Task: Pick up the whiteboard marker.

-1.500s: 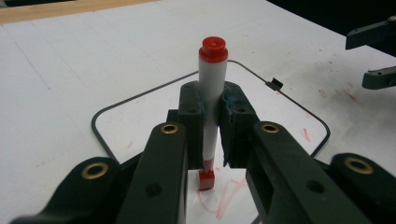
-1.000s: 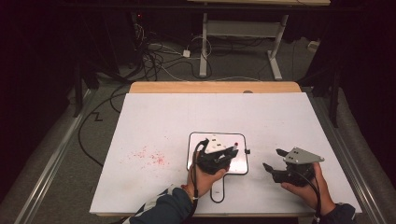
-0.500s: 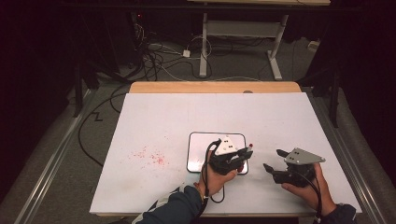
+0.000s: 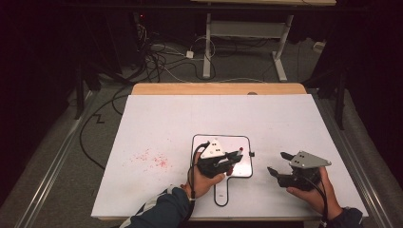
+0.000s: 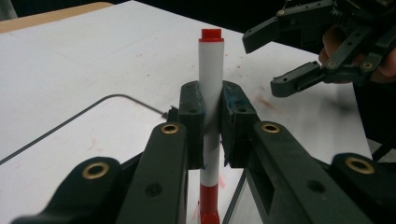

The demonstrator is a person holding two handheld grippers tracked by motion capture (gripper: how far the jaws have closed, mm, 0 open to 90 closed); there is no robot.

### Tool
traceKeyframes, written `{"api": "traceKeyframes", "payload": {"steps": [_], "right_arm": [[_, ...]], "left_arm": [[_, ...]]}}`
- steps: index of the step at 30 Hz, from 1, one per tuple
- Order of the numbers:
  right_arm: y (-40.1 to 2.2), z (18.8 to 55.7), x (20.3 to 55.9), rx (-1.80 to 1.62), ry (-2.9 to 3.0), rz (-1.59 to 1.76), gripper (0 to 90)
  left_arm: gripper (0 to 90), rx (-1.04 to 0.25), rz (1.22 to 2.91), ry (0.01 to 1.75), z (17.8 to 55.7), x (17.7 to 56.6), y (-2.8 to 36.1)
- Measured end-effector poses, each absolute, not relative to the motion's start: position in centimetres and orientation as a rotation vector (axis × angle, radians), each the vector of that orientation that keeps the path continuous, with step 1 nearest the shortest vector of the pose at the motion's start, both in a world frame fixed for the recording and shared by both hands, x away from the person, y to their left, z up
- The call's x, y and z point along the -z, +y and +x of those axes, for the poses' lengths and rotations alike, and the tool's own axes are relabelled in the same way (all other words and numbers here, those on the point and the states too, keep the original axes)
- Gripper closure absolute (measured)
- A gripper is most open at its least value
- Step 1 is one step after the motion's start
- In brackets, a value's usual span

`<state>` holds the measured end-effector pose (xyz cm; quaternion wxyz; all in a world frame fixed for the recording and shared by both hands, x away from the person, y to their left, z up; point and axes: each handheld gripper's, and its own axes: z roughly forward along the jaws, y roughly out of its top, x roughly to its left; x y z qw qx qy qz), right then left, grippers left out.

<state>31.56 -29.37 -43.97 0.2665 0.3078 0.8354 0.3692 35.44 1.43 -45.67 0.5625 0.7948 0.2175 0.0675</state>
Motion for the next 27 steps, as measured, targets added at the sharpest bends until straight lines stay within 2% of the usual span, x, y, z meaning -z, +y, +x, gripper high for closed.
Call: {"api": "traceKeyframes", "payload": {"steps": [11, 21, 27], "right_arm": [[-29.1, 31.6, 44.0, -0.991, 2.266, 0.814, 30.8], [-29.1, 31.5, 44.0, -0.986, 2.264, 0.814, 30.9], [-28.8, 31.5, 44.0, -0.985, 2.272, 0.801, 30.9]], "left_arm": [[78.7, -0.222, 1.903, 0.502, 35.9, 45.5, 4.2], [78.8, -0.246, 1.871, 0.553, 36.1, 46.1, 8.7], [78.8, -0.24, 1.86, 0.566, 36.7, 46.3, 8.4]]}}
